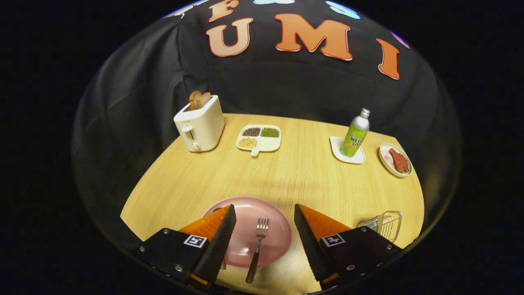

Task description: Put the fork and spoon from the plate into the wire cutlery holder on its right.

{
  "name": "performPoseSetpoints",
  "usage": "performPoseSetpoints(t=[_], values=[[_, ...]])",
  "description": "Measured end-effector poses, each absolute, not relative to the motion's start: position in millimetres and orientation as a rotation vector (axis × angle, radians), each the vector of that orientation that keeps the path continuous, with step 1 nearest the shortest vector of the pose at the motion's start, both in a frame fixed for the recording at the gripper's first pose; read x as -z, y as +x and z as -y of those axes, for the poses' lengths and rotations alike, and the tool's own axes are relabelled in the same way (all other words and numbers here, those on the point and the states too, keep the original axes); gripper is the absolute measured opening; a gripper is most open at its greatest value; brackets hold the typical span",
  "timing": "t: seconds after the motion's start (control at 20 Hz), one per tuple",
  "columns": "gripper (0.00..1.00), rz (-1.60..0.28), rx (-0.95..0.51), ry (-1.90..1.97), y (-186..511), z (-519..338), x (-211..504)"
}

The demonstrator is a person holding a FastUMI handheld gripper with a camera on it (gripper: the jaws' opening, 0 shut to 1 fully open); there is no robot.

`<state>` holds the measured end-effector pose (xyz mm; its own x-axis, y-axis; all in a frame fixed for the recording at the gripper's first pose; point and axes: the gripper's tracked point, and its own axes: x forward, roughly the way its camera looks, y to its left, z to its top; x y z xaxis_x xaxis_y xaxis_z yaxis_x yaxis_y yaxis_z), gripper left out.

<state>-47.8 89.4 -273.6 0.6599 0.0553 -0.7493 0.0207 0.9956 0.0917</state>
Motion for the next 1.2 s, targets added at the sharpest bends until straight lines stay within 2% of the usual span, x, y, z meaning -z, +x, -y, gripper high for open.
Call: performPoseSetpoints(t=[0.2,0.3,0.65,0.95,1.05,1.1,1.2], values=[[0.82,-0.984,-0.02,0.079,-67.7,-98.5,311.6],[0.75,-1.05,-0.024,0.075,-78.3,-104.1,329.0],[0.63,-1.272,-0.028,0.067,-116.2,-117.5,370.1],[0.46,-1.367,-0.023,0.054,-129.0,-118.2,388.8],[0.34,-1.398,-0.01,0.049,-131.9,-117.6,395.5],[0.21,-1.406,-0.012,0.043,-131.6,-117.3,396.0],[0.11,-1.396,-0.033,0.043,-128.6,-118.0,394.6]])
